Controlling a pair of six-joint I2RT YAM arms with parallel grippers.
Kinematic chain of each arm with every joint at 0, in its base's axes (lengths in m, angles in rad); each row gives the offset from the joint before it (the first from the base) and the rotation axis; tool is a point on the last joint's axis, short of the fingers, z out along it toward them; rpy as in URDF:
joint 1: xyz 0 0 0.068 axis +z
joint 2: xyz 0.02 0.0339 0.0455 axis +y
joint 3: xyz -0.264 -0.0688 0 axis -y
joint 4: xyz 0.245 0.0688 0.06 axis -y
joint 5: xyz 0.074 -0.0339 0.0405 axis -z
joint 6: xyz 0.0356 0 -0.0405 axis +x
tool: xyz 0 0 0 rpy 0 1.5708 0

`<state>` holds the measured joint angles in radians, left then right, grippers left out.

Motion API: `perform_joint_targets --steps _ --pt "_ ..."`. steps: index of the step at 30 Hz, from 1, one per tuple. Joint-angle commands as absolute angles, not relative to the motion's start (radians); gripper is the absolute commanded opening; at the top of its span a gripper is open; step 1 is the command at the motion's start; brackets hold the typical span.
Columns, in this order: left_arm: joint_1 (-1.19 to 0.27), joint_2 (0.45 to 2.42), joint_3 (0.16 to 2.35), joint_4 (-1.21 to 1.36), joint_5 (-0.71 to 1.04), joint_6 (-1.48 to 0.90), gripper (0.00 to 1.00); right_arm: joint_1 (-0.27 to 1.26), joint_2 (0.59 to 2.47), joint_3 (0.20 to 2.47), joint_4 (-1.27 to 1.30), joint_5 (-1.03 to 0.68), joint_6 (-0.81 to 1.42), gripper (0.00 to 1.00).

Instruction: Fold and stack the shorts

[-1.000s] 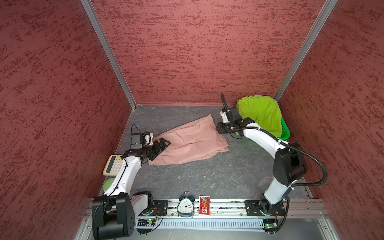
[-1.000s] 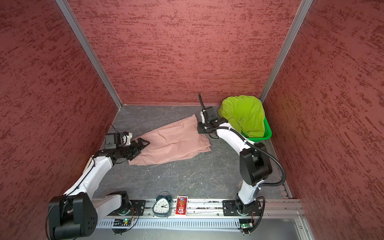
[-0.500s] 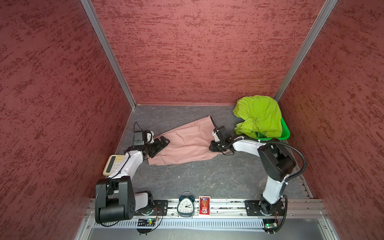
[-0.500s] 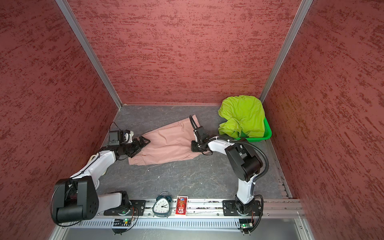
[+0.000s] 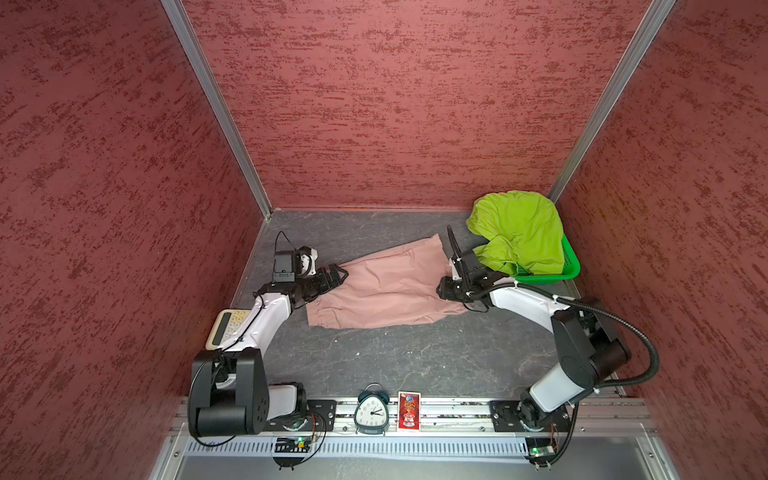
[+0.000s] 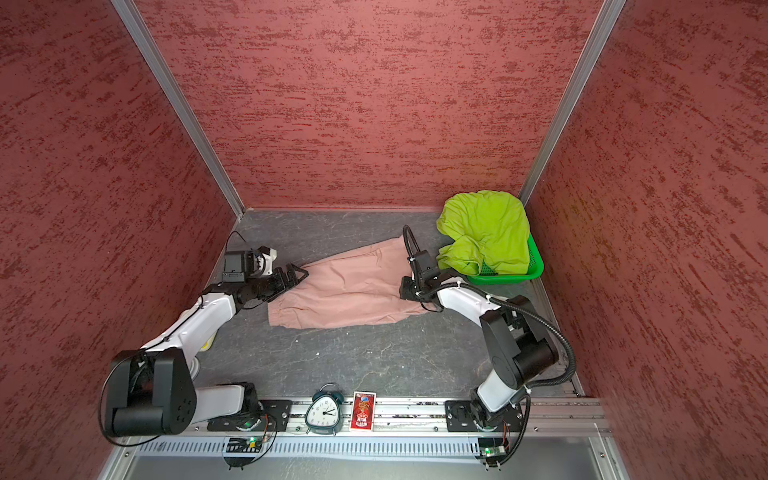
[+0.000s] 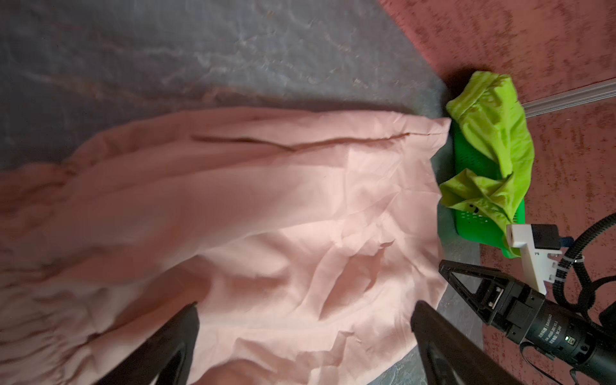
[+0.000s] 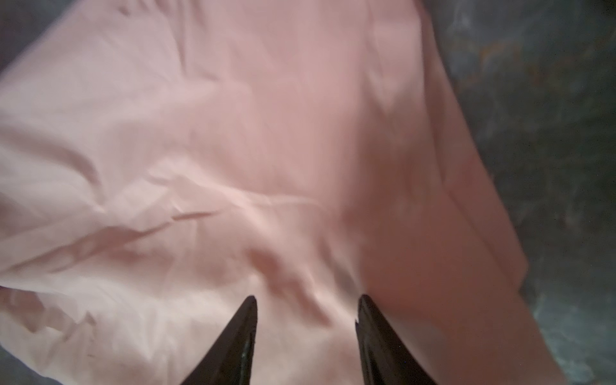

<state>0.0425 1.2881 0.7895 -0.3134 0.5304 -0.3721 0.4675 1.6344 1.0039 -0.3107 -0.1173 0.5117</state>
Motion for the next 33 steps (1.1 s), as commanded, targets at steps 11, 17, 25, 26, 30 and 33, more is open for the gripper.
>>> perform_joint_targets --steps 11,17,25,26,30,33 --pt "0.025 1.459 0.844 -0.156 0.52 -0.301 0.99 0.376 2.063 1.446 0.023 -0.186 0.469 0.49" --pt "0.025 1.614 0.881 -0.147 0.45 -0.33 0.99 0.315 2.154 1.419 0.054 -0.204 0.561 0.49" --pt "-0.02 1.72 0.894 -0.084 0.524 -0.335 0.99 0.211 2.129 1.304 0.08 -0.216 0.636 0.49" --pt "-0.036 1.717 0.9 -0.087 0.528 -0.328 1.0 0.2 2.111 1.289 0.08 -0.207 0.632 0.5" --pt "-0.113 1.677 0.94 -0.126 0.54 -0.313 0.99 0.175 2.028 1.285 0.001 -0.14 0.549 0.51" --pt "-0.134 1.585 0.999 -0.222 0.472 -0.279 0.99 0.176 1.965 1.297 -0.066 -0.093 0.46 0.53"
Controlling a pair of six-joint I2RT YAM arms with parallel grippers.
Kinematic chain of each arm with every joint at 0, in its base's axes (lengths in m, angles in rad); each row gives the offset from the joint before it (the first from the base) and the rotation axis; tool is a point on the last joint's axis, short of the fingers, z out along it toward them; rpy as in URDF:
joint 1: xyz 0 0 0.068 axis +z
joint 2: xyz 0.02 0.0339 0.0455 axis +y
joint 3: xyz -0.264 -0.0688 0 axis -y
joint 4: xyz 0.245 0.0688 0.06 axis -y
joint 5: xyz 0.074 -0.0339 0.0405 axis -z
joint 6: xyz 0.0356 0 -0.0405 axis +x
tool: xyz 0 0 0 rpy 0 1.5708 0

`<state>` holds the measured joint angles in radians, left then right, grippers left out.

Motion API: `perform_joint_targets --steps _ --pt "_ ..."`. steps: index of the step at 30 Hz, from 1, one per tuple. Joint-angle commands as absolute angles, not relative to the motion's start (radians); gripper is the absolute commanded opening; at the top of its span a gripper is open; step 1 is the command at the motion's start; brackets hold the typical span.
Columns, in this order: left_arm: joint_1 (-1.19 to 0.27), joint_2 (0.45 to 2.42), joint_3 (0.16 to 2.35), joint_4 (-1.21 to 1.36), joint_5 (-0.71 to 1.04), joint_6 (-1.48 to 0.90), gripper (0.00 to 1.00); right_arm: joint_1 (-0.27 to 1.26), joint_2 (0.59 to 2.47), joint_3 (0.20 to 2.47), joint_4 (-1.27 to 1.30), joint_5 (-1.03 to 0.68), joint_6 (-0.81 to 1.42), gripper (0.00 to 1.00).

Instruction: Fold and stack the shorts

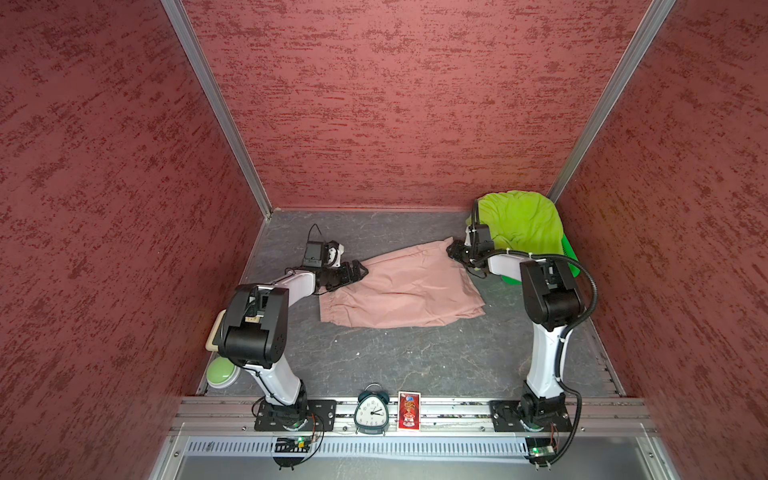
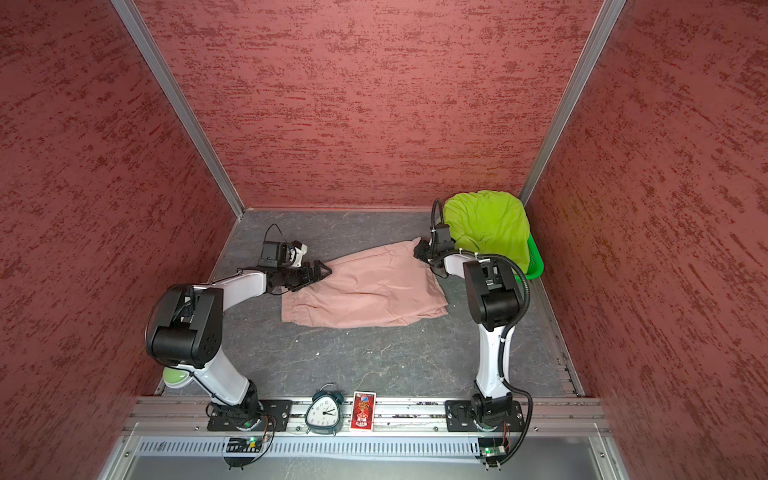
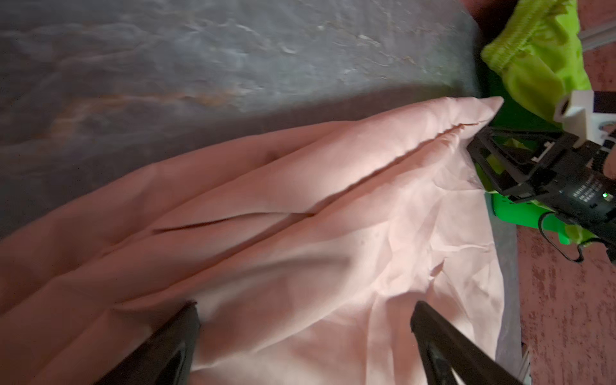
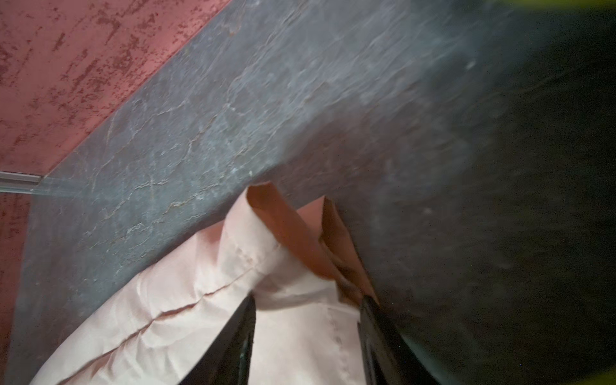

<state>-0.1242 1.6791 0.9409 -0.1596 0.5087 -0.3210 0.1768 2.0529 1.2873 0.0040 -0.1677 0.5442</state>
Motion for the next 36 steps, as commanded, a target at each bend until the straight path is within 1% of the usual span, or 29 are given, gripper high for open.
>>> perform_joint_targets --steps 1,5,8,11,13,15,19,21,23,25,30,36 --pt "-0.131 1.546 1.023 -0.261 0.423 -0.275 0.99 0.177 1.943 1.299 -0.086 -0.097 0.431 0.54" --pt "-0.087 1.404 1.098 -0.401 0.317 -0.263 0.99 0.22 1.86 1.288 -0.12 -0.138 0.286 0.57" --pt "-0.01 1.303 1.14 -0.513 0.275 -0.295 0.99 0.333 1.797 1.261 -0.121 -0.137 0.149 0.61" --pt "0.09 1.189 1.151 -0.608 0.298 -0.318 0.99 0.501 1.775 1.273 -0.157 -0.086 -0.004 0.7" --pt "0.157 1.104 1.145 -0.656 0.326 -0.318 0.99 0.636 1.791 1.296 -0.177 -0.046 -0.1 0.73" --pt "0.214 1.036 1.147 -0.706 0.345 -0.309 0.99 0.74 1.814 1.315 -0.175 -0.017 -0.151 0.76" --pt "0.317 0.952 1.155 -0.796 0.412 -0.3 0.99 0.879 1.869 1.369 -0.18 -0.002 -0.199 0.81" --pt "0.357 0.933 1.152 -0.826 0.472 -0.298 1.0 0.941 1.9 1.399 -0.184 0.03 -0.227 0.85" --pt "0.377 0.923 1.149 -0.853 0.504 -0.29 0.99 0.988 1.931 1.419 -0.176 0.066 -0.254 0.89" --pt "0.383 0.911 1.142 -0.872 0.518 -0.28 0.99 1.025 1.974 1.456 -0.183 0.074 -0.273 0.91" --pt "0.39 0.871 1.136 -0.91 0.526 -0.25 0.99 1.097 2.092 1.563 -0.212 0.145 -0.304 0.91" --pt "0.423 0.863 1.171 -0.972 0.515 -0.238 0.99 1.142 2.223 1.686 -0.235 0.223 -0.335 0.94"
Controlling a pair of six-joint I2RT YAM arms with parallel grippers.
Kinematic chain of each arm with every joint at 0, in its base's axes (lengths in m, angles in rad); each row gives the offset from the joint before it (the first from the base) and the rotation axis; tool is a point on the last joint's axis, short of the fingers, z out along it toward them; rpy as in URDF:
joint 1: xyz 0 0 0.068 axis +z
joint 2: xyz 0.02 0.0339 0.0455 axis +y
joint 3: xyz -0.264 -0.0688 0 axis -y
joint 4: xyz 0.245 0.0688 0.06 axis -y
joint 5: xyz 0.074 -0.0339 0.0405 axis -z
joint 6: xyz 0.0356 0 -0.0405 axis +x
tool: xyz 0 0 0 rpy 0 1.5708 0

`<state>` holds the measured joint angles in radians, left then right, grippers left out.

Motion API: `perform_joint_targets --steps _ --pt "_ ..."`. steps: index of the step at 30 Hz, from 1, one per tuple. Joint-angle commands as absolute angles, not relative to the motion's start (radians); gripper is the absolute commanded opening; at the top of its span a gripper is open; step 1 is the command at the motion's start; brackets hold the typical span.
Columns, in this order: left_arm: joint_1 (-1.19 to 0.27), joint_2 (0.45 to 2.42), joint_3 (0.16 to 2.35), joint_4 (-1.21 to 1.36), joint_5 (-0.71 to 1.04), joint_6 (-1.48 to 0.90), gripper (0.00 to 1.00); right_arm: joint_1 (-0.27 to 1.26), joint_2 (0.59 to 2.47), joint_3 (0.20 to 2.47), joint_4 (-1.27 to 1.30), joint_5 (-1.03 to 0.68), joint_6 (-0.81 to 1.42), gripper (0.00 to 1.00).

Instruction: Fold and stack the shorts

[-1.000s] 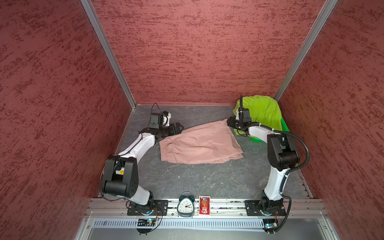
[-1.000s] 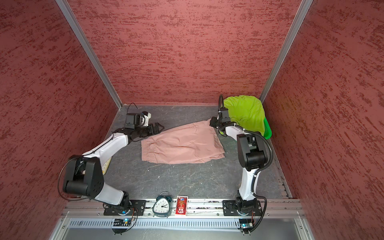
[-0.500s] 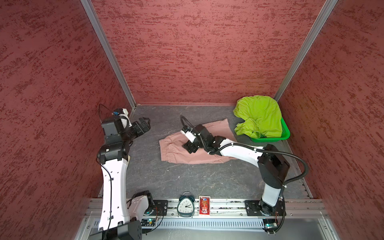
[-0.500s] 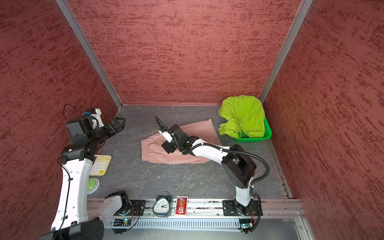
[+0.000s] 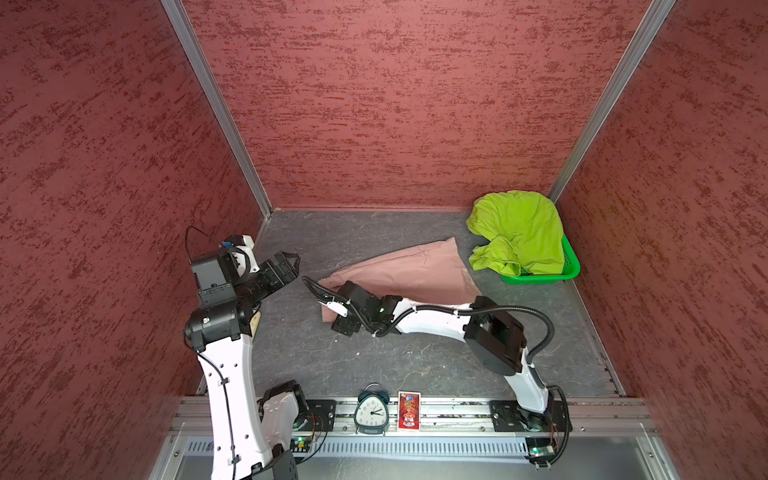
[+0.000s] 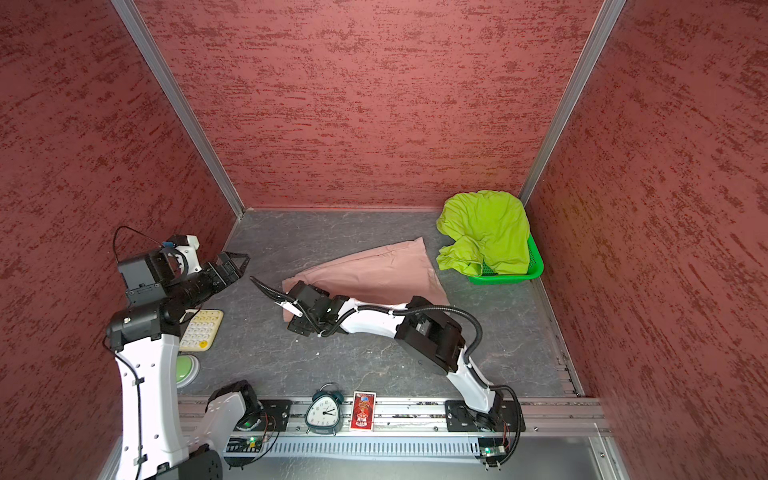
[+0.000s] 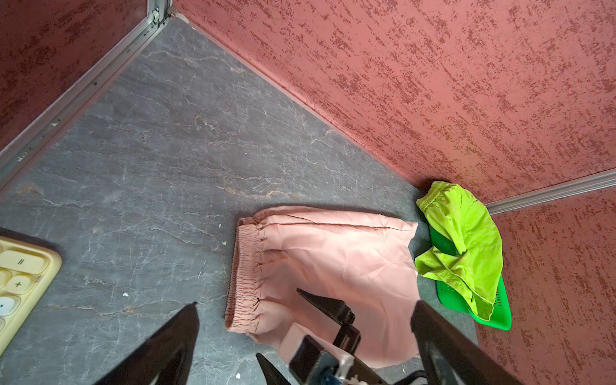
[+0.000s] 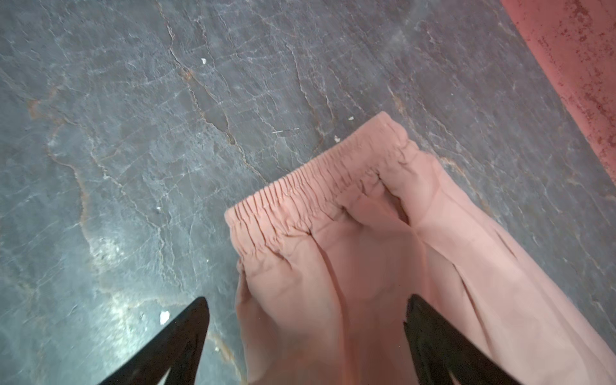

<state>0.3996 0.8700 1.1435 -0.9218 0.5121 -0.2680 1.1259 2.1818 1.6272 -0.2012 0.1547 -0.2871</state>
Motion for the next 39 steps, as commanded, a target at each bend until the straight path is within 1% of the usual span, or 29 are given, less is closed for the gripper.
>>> perform_joint_targets --steps 1,7,12,14,18,19,21,22,23,24,26,28,29,35,39 --pt "0.434 0.862 1.18 -0.984 0.514 -0.234 0.99 1.148 2.239 1.701 -0.24 0.231 -0.343 0.94" --pt "0.492 0.85 1.214 -1.03 0.514 -0.222 0.99 1.169 2.32 1.756 -0.242 0.312 -0.38 0.96" --pt "0.517 0.845 1.2 -1.017 0.536 -0.241 0.99 1.169 2.388 1.791 -0.221 0.482 -0.433 0.97" --pt "0.52 0.848 1.193 -1.015 0.538 -0.244 0.99 1.169 2.42 1.817 -0.224 0.523 -0.447 0.97" --pt "0.53 0.847 1.184 -1.013 0.549 -0.252 0.99 1.169 2.461 1.855 -0.219 0.527 -0.445 0.94" --pt "0.532 0.844 1.183 -1.015 0.547 -0.252 0.99 1.169 2.467 1.86 -0.212 0.525 -0.443 0.9" --pt "0.54 0.846 1.184 -1.019 0.543 -0.247 0.99 1.168 2.474 1.872 -0.201 0.53 -0.442 0.79" --pt "0.544 0.848 1.186 -1.024 0.537 -0.245 0.99 1.167 2.474 1.881 -0.198 0.532 -0.438 0.7" --pt "0.547 0.851 1.186 -1.025 0.531 -0.245 0.99 1.166 2.473 1.89 -0.2 0.53 -0.426 0.57" --pt "0.552 0.854 1.186 -1.029 0.531 -0.245 0.99 1.164 2.469 1.899 -0.209 0.517 -0.406 0.47" --pt "0.566 0.859 1.184 -1.028 0.539 -0.254 0.99 1.158 2.448 1.91 -0.225 0.462 -0.345 0.24" --pt "0.582 0.863 1.176 -1.02 0.552 -0.264 1.0 1.149 2.421 1.904 -0.225 0.404 -0.283 0.05" --pt "0.591 0.864 1.169 -1.016 0.557 -0.266 0.99 1.141 2.405 1.895 -0.219 0.373 -0.246 0.0" --pt "0.603 0.869 1.111 -0.98 0.633 -0.289 0.99 1.089 2.28 1.742 -0.08 0.202 -0.057 0.0" --pt "0.605 0.883 1.031 -0.984 0.612 -0.284 0.99 1.063 2.192 1.583 0.077 0.128 0.033 0.0"
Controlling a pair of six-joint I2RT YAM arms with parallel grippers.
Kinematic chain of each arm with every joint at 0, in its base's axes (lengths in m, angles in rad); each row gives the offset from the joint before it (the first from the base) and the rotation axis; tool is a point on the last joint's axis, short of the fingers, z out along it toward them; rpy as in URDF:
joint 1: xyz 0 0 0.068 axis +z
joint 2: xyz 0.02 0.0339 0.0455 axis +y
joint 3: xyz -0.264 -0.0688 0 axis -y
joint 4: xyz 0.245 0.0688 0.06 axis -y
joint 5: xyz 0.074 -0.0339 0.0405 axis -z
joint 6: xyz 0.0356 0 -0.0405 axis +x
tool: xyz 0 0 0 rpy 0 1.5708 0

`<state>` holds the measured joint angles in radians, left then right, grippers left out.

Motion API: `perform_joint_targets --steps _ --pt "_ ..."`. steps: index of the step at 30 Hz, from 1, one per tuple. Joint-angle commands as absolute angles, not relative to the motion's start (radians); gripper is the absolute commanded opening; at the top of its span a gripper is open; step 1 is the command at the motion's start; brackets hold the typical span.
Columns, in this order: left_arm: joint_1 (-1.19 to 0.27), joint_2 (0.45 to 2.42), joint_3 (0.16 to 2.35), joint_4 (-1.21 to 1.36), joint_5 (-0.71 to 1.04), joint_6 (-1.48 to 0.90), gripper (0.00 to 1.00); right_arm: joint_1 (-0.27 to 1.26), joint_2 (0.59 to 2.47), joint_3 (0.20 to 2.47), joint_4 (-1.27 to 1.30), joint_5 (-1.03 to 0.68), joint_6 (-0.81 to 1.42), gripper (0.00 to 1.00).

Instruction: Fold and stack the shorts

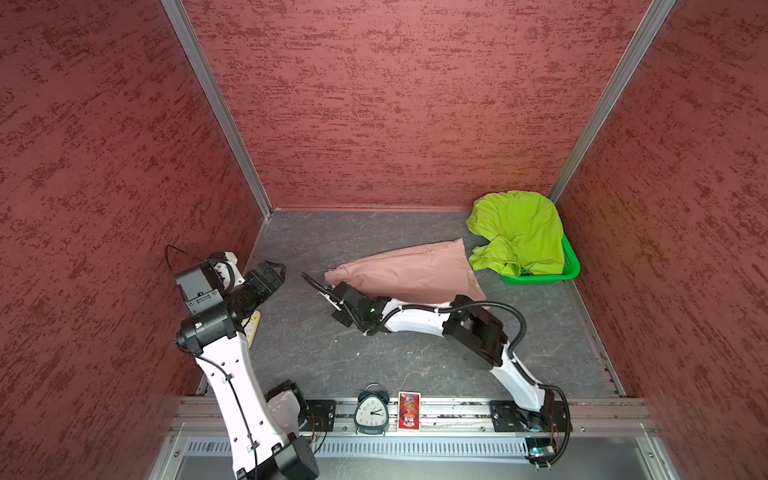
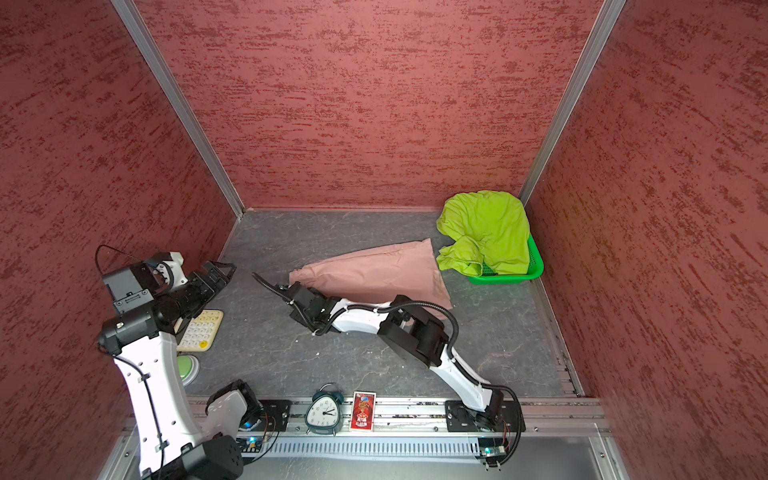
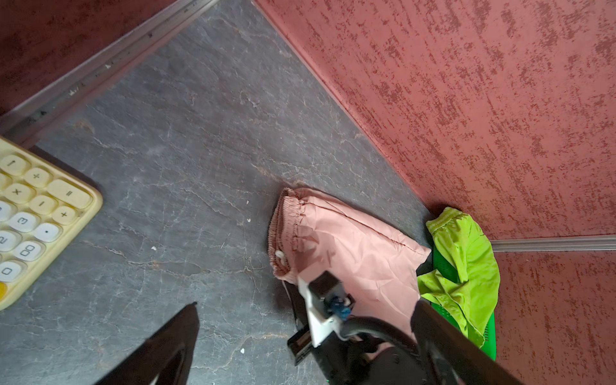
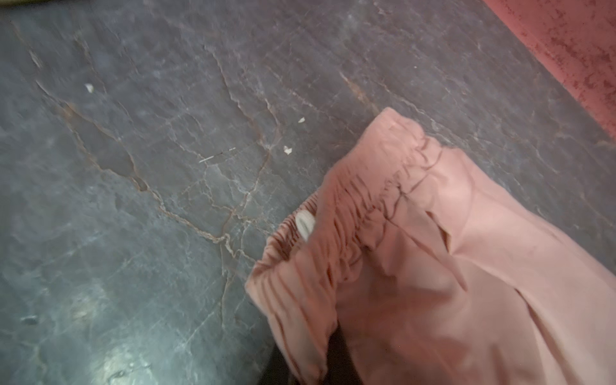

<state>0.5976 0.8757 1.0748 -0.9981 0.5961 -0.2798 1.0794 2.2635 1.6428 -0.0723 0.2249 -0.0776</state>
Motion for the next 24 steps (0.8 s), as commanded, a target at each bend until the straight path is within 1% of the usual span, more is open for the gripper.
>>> perform_joint_targets --steps 1,4,6,10,12,14,18,21,24 --pt "0.604 0.884 0.995 -0.969 0.627 -0.295 0.99 1.059 2.174 1.546 0.108 0.135 0.047 0.0" --pt "0.586 0.882 0.882 -0.905 0.673 -0.359 0.99 1.049 2.151 1.511 0.134 0.146 0.075 0.0" --pt "0.541 0.882 0.812 -0.85 0.679 -0.42 0.99 1.046 2.143 1.491 0.158 0.151 0.081 0.0" --pt "0.332 0.893 0.74 -0.772 0.574 -0.522 0.99 1.045 2.138 1.472 0.179 0.134 0.078 0.0" --pt "0.27 0.906 0.704 -0.721 0.548 -0.58 0.99 1.045 2.131 1.46 0.188 0.128 0.077 0.0" --pt "0.244 0.916 0.651 -0.649 0.562 -0.642 0.99 1.045 2.122 1.445 0.203 0.124 0.076 0.0" --pt "0.24 0.942 0.564 -0.518 0.597 -0.715 0.99 1.045 2.105 1.417 0.234 0.117 0.066 0.0" --pt "0.229 0.973 0.537 -0.444 0.6 -0.741 0.99 1.045 2.09 1.388 0.268 0.112 0.054 0.0" --pt "0.189 1.027 0.537 -0.384 0.601 -0.762 0.99 1.046 2.082 1.366 0.296 0.122 0.029 0.0"
